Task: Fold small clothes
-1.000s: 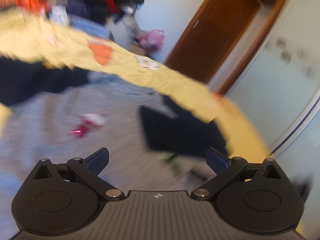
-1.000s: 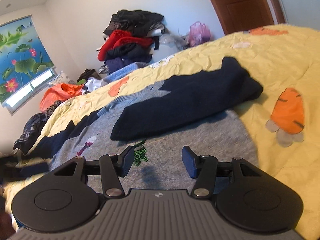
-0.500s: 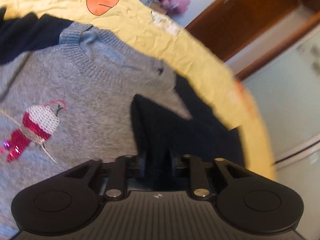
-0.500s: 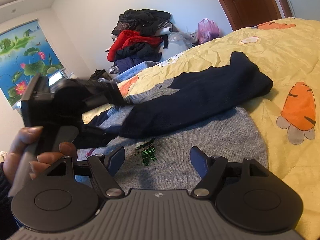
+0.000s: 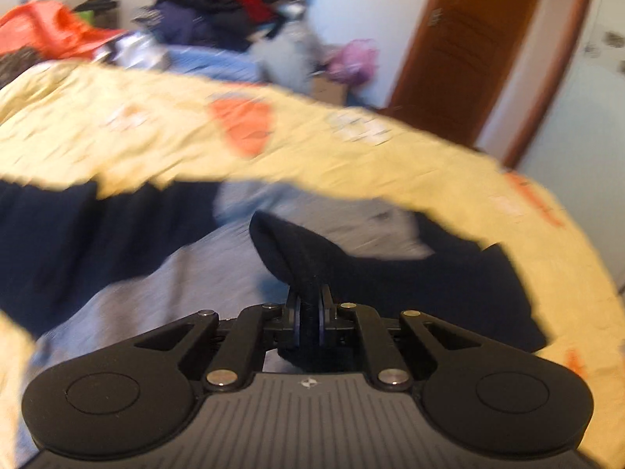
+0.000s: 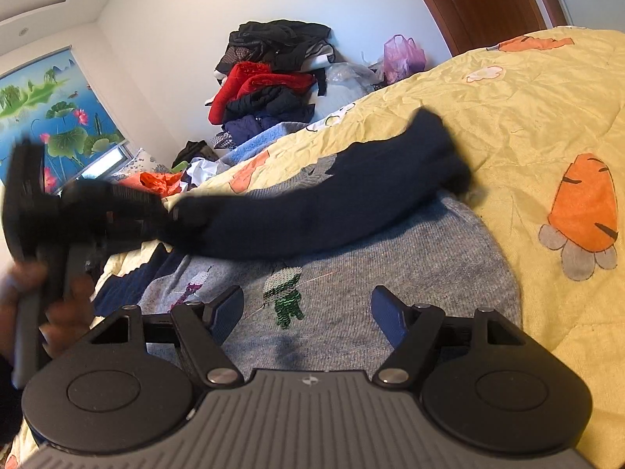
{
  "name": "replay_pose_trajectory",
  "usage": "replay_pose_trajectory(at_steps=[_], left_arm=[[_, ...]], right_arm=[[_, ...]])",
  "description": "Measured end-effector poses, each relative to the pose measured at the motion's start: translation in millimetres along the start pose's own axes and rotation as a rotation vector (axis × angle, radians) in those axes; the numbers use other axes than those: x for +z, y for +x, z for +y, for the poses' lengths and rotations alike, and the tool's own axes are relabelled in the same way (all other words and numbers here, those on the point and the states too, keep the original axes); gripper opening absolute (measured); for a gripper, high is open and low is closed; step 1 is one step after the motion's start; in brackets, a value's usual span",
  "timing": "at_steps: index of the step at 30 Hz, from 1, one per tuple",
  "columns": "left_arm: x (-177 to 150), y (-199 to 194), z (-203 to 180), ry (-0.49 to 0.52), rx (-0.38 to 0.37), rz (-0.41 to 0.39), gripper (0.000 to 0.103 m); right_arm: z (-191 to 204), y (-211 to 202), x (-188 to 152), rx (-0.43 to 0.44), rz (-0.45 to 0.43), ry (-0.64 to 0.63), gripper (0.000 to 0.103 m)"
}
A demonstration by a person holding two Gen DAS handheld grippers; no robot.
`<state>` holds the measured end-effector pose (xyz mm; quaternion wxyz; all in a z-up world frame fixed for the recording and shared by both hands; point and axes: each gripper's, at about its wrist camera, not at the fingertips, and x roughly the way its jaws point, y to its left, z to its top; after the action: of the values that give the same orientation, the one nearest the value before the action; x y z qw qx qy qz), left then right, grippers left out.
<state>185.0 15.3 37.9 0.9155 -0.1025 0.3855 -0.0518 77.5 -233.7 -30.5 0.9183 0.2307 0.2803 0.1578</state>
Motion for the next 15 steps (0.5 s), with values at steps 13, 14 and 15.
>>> replay_pose_trajectory(at_steps=[13, 14, 15], left_arm=[[-37.7, 16.7, 7.1, 0.048, 0.058, -0.114, 0.010], [-37.6, 17.1, 8.3, 0.041, 0.053, -0.113, 0.010], [-37.4, 17.3, 9.7, 0.033, 0.047, -0.113, 0.010]], right_arm=[[20.8, 14.3, 37.7, -0.090, -0.024, -0.111, 0.077], [23.2, 23.2, 52.1, -0.109, -0.027, -0.111, 0.080], [25.3, 35.8, 65.4, -0.133, -0.014, -0.123, 0.086]])
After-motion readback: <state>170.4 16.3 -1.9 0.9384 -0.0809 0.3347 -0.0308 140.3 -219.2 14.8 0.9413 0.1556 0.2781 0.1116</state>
